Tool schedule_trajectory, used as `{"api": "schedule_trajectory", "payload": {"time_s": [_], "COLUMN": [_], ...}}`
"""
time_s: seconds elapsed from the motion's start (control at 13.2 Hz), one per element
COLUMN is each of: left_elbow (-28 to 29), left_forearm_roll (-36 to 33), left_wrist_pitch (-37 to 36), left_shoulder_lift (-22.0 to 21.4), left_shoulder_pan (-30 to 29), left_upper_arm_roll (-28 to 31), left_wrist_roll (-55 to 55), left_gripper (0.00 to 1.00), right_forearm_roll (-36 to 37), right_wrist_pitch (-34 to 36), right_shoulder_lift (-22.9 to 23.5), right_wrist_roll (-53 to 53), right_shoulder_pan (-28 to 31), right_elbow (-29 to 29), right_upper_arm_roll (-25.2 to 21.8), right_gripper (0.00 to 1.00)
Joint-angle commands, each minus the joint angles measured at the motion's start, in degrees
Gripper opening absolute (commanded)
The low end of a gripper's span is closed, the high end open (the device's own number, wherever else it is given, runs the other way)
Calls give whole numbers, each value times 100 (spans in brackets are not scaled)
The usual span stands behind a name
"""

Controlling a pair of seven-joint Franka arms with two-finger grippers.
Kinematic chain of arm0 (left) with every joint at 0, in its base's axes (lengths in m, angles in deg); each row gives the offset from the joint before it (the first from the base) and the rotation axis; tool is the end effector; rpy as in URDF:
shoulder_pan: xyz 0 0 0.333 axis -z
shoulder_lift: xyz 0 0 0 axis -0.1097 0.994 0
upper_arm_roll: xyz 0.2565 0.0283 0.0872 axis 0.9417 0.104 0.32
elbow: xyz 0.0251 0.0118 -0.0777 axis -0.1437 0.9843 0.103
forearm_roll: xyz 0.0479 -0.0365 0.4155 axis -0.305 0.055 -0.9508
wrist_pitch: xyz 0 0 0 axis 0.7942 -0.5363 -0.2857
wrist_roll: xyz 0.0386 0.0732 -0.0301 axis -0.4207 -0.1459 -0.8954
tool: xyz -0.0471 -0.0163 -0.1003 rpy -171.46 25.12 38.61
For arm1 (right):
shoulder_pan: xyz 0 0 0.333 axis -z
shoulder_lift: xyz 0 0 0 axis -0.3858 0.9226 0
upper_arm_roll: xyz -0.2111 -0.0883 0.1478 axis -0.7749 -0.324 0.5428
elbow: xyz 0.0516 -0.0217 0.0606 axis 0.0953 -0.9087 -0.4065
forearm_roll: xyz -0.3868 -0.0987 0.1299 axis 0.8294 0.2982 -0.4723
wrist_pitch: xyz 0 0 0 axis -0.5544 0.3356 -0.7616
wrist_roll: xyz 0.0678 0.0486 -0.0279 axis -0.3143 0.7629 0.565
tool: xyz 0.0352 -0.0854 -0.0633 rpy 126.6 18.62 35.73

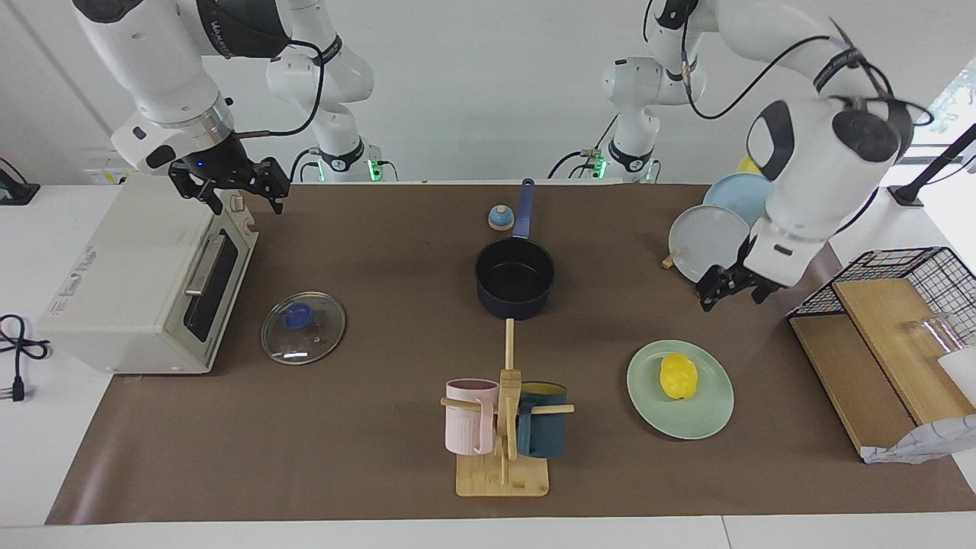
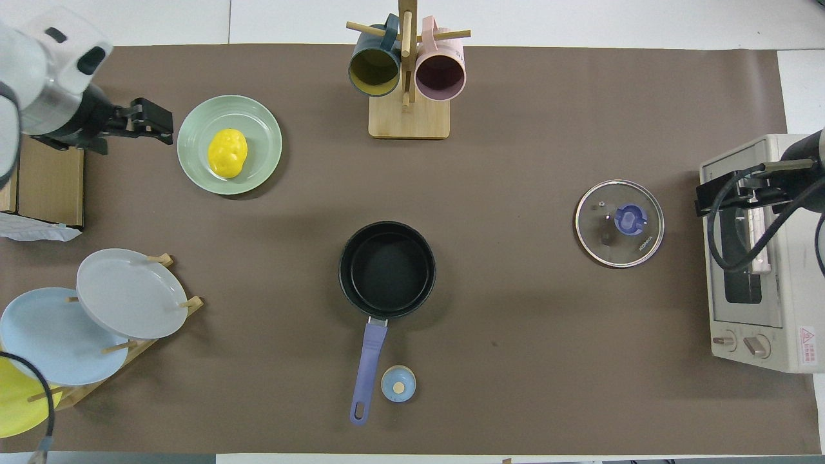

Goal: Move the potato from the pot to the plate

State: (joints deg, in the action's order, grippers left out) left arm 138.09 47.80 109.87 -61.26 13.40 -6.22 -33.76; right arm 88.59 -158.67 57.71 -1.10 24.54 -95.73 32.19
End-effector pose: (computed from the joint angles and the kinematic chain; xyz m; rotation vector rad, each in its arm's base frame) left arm 0.6327 -0.0785 0.5315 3.1332 0.1186 0.0584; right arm 0.5763 0.0111 0.5608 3.1141 0.0110 -0.1315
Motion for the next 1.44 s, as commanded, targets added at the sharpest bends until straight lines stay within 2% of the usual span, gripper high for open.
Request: {"api": "schedule_trajectory", "payload": {"time_s": [0.0, 0.15, 0.53, 0.83, 1.36], "left_elbow": [342, 412, 922, 545, 703], "left_forearm_roll": [30, 21, 38, 91, 91], "left_wrist_pitch": [-589, -907, -785, -1022, -1014], "left_shoulder_lift": [-847, -1077, -1315, -1193, -1298], "left_shoulder_pan": [-68, -50, -59, -260, -340], "left_upper_arm_roll": [-11, 15, 7, -116, -204], "left_wrist_roll": [78, 148, 404, 412, 413], "left_gripper": [100, 100, 100, 100, 100], "right_forearm_roll": [-74, -74, -74, -74, -74], "right_wrist_pitch": [9, -26, -26, -26, -26], "right_shoulder_lift": [-49, -49, -49, -58, -58], "right_wrist_roll": [-115, -106, -106, -106, -106], "right_shoulder_pan": [35, 35, 52, 52, 44], "right_elbow": [6, 7, -2, -11, -20], "right_upper_arm_roll": [71, 88, 80, 88, 88], "right_gripper": [100, 100, 100, 100, 100]}}
